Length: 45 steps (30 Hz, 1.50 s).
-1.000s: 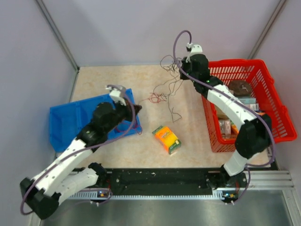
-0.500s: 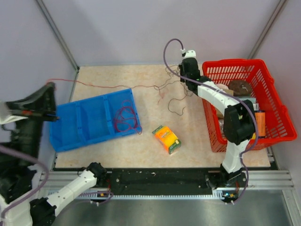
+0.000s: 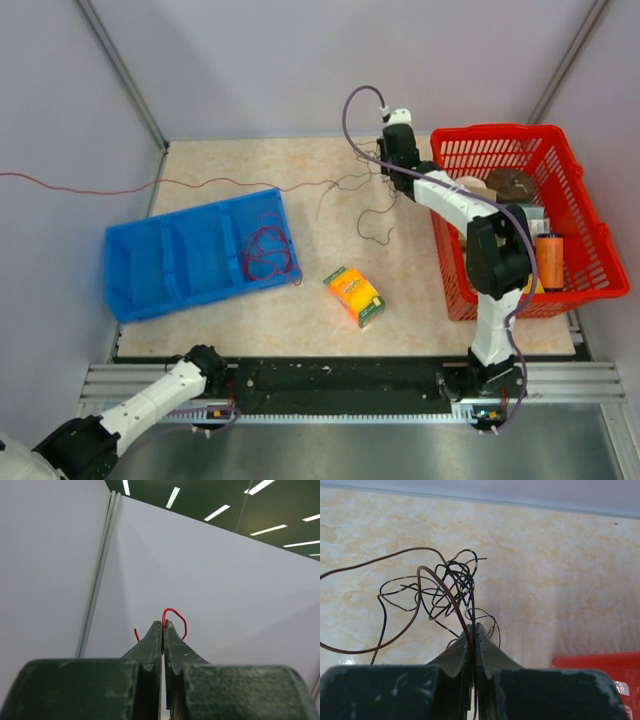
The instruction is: Untangle the cables
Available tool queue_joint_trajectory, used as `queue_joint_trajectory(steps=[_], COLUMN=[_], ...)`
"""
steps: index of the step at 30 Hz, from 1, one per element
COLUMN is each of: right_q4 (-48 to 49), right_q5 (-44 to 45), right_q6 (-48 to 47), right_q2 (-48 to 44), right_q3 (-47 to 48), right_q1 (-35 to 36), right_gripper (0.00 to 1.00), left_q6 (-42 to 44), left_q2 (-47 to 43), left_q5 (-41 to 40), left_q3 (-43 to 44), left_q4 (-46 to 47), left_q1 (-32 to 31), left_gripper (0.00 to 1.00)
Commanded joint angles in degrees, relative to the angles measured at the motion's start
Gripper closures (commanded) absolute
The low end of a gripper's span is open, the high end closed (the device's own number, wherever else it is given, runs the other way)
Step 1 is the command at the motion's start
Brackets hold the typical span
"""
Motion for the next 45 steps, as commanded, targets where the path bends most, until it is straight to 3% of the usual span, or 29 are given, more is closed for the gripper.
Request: queue_joint_trajectory(steps=[1,5,7,8,12,14,17,21,27,35,39,43,45], right_q4=[1.4,0.1,-4.4,-7.5,-20.3,-22.5,-22.0,-12.2,-5.1,-2.0,4.7,8.6,12.9], right_q5=[2.0,4.2,0.6,-2.2,-18.5,-25.8,-34.9,-50.7,-56.4,-68.9,-58.2,-55.0,-45.5], right_q6=[-0.8,-0.7,-0.8,-0.9,-1.6,-3.1,-8.2,-15.2,-20.0,-18.9,-18.4,-16.8,-15.8], right_q2=[2.9,6.3,8.2,8.8,6.8,2.9,-4.9,-14.4,-13.3,-11.2,-9.0,-5.8,-4.9], right_q3=[3.3,5.9,9.5,11.6,16.1,13.2,6.2,-6.3,-6.9,-6.2,-7.6,-5.9,-6.8], right_q1=[-1.0,-1.3,-1.2,-1.3,-1.1,-0.7,0.5,3.2,15.7,22.4,26.5,28.3,30.2], right_gripper=[1.00,1.00,0.94,0.88,0.47,0.34,0.27,0.16,0.15,0.15,0.16,0.21,0.28], left_q6=[1.8,1.1,-2.1,-4.1,-12.0,-14.7,-16.0,-16.1,-16.4,-15.5,-14.8,-14.3,-14.4], left_q2=[3.4,2.5,3.2,3.9,3.9,4.0,5.4,6.9,6.4,6.3,6.4,6.4,6.2], left_q5=[-3.4,-4.5,-4.4,-4.1,0.2,2.3,4.6,6.1,5.6,5.6,5.6,5.4,5.4], left_q3=[1.9,4.3,4.6,4.5,-2.9,-6.7,-8.3,-7.2,-5.9,-4.2,-3.7,-2.9,-2.9], left_q4=[0.0,1.9,-1.3,-3.4,-4.6,-2.4,-0.8,-0.4,-0.8,-1.1,-0.8,-1.5,-1.5], left_q1=[-0.2,-0.6,-0.8,-0.8,-0.8,-0.8,-0.8,-0.8,-0.9,-0.9,-0.9,-0.8,-0.8], left_gripper=[1.00,1.00,1.00,1.00,1.00,1.00,1.00,1.00,1.00,1.00,1.00,1.00,1.00])
